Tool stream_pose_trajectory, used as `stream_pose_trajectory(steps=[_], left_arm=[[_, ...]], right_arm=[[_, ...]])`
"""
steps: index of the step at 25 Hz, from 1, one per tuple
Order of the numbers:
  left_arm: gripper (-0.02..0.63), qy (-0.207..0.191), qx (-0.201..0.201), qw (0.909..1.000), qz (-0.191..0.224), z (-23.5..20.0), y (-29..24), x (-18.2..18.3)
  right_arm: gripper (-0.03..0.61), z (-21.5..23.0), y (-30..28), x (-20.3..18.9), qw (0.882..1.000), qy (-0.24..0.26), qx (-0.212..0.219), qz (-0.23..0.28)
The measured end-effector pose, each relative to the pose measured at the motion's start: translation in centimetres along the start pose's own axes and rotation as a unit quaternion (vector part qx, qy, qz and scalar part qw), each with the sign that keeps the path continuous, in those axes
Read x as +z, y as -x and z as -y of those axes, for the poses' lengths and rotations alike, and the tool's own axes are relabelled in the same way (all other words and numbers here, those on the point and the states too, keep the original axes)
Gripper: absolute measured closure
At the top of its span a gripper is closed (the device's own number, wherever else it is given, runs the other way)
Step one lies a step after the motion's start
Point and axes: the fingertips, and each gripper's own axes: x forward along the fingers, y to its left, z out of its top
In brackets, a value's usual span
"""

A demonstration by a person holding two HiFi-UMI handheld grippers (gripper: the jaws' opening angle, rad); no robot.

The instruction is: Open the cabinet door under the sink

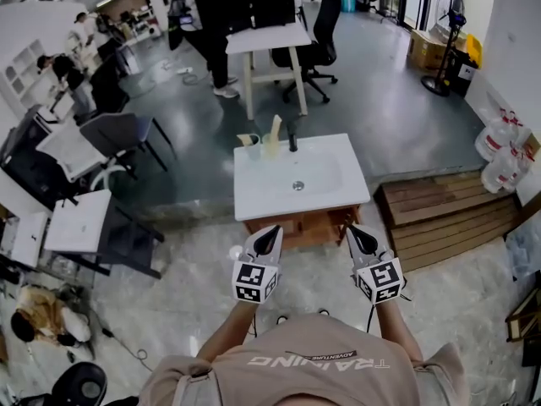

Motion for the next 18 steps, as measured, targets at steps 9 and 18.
stream_pose_trajectory(steps=[9, 18], left_arm=[[0.597, 0.016, 0.011, 0.9998, 0.002, -0.6, 0.6, -0.3], [0.597, -0.002, -0.013, 0.9999, 0.009, 0.7, 0.8, 0.6]], right_arm=[[0.578, -0.4, 0.9, 0.1, 1.000, -0.003, -0.002, 0.003], [0.578, -1.1, 1.3, 0.8, 1.000, -0.005, -0.006, 0.022]])
